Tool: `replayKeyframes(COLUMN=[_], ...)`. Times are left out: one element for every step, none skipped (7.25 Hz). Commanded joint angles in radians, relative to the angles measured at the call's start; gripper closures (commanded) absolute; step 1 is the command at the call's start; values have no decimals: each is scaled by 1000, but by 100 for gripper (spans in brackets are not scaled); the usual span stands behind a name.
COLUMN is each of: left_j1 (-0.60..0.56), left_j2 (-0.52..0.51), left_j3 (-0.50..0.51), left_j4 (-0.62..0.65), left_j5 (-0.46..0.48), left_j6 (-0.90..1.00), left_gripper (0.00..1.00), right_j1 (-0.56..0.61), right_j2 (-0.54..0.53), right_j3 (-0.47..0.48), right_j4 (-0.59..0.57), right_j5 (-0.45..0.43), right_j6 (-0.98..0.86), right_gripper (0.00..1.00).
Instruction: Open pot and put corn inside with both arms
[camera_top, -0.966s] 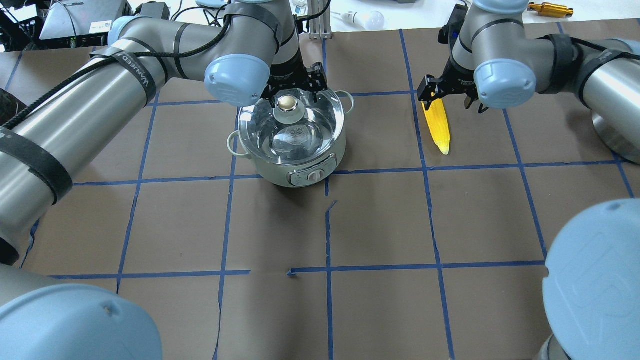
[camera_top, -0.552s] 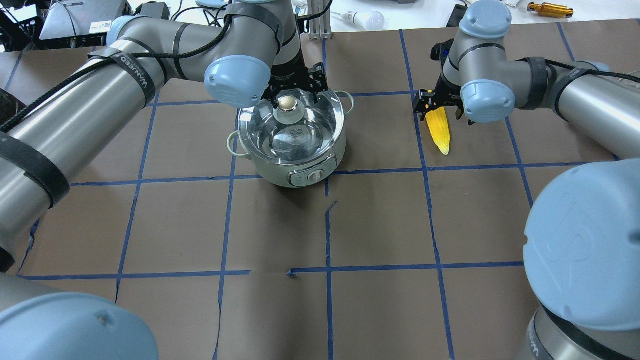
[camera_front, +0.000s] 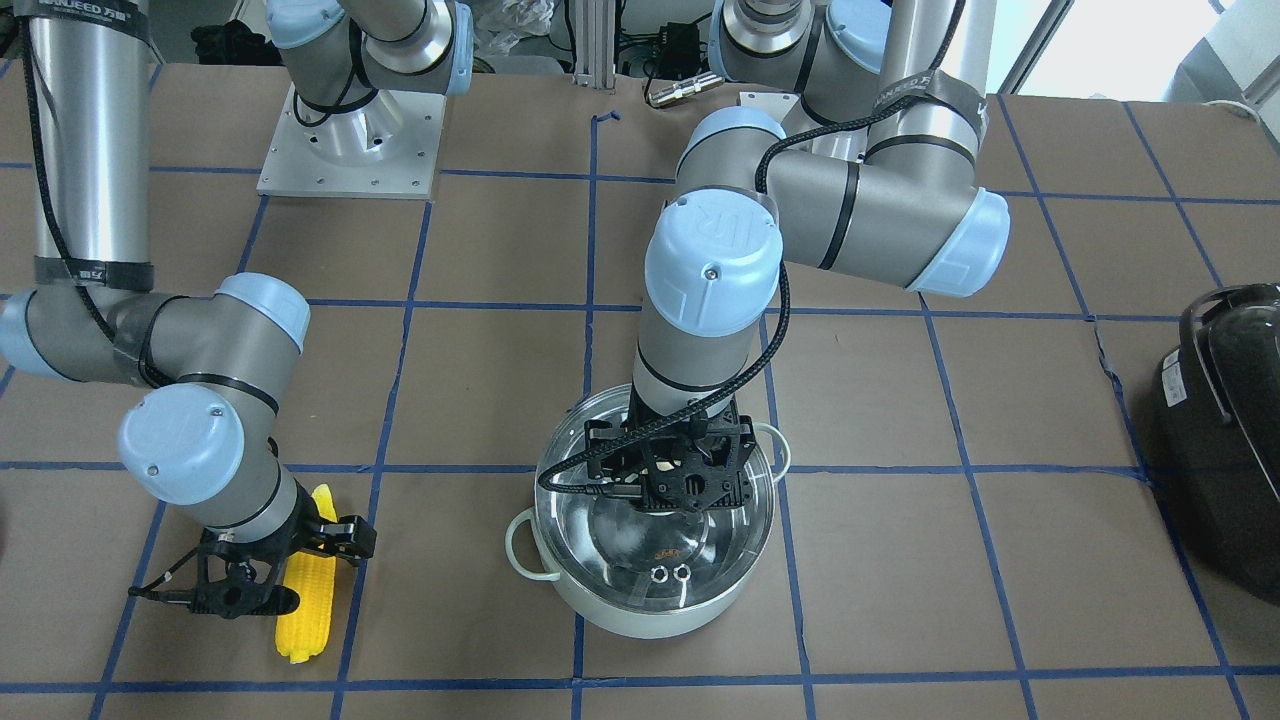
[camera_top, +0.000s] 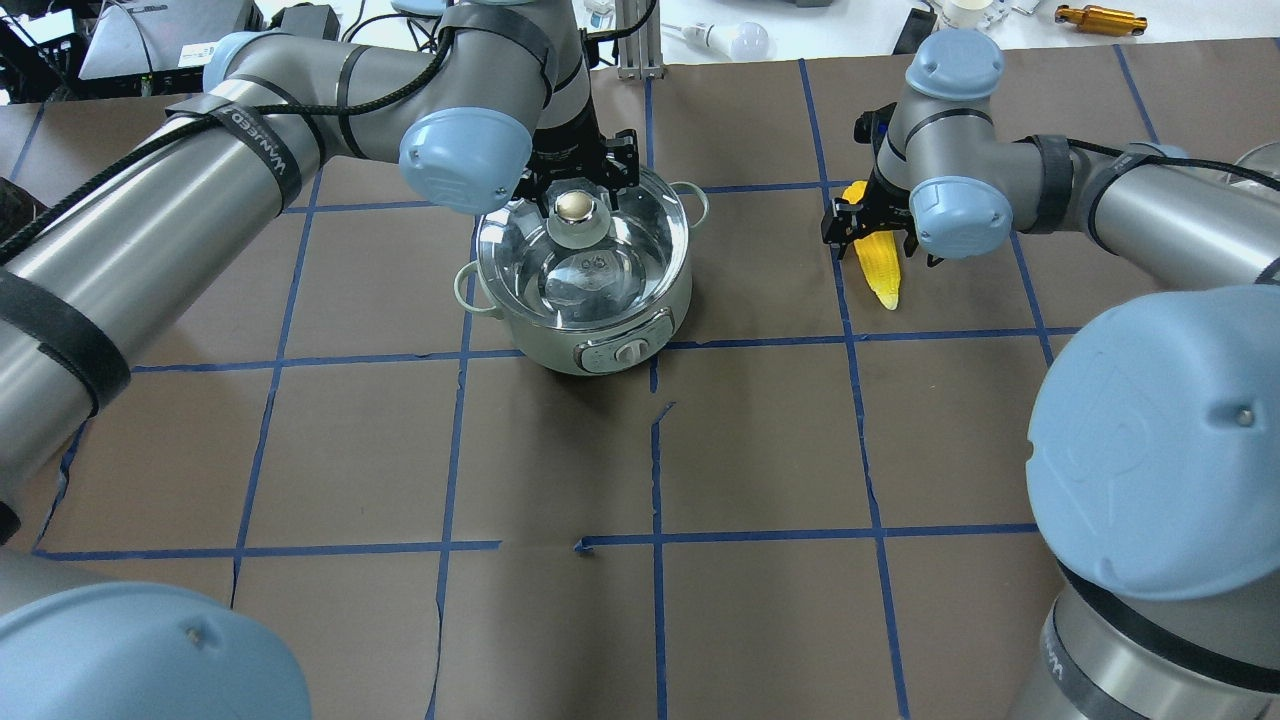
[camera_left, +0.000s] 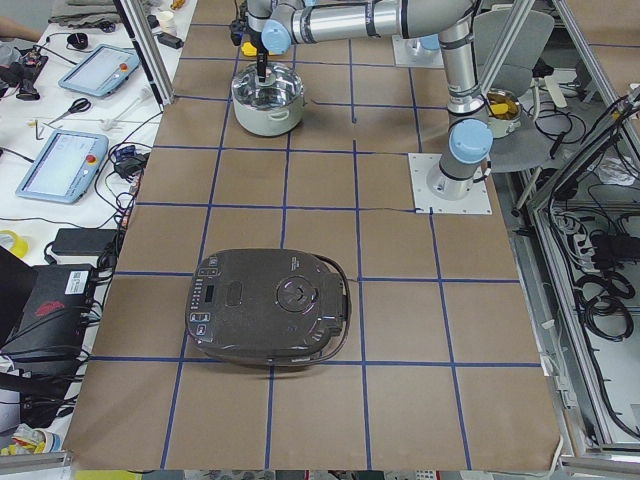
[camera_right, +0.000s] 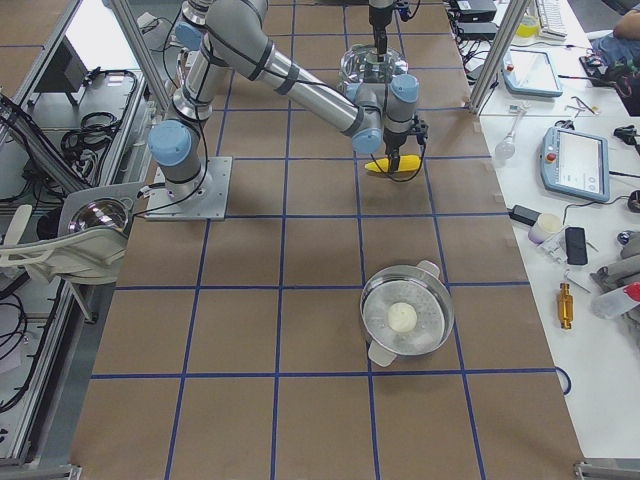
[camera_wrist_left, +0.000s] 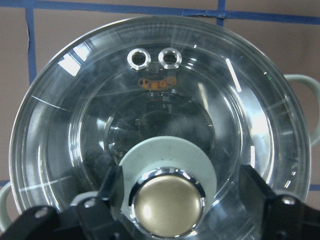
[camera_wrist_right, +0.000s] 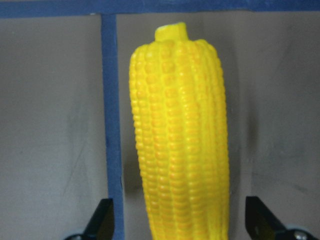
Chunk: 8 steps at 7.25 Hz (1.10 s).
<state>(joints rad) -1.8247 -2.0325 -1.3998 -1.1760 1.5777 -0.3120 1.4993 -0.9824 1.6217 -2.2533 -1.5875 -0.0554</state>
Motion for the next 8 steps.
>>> replayKeyframes(left_j1=[7, 7, 7, 7, 7, 7, 14, 45], left_j2=[12, 14, 17, 23, 34, 56, 92, 131], left_j3=[-43, -47, -41, -33, -33, -30, -12, 8], left_j4=[12, 12, 10, 10, 10, 6, -42, -100], left_j5=[15, 15, 15, 9, 2, 7, 10, 5], left_j6=[36, 36, 36, 34, 34, 34, 36, 45], left_gripper=[44, 51, 56, 68, 80, 80, 80, 80], right_j1=[-1, -1, -2, -2, -2, -2, -1, 2], right_j2=[7, 5, 4, 1, -13, -39, -59, -90], right_j3=[0, -2, -6, -17, -23, -52, -69, -69], right_j4=[-28, -26, -25, -23, -23, -11, 29, 38], right_j5=[-22, -26, -26, -10, -8, -9, -8, -6], right_j6=[0, 0, 2, 5, 17, 17, 17, 58], right_gripper=[70, 91, 100, 100, 100, 100, 100, 100])
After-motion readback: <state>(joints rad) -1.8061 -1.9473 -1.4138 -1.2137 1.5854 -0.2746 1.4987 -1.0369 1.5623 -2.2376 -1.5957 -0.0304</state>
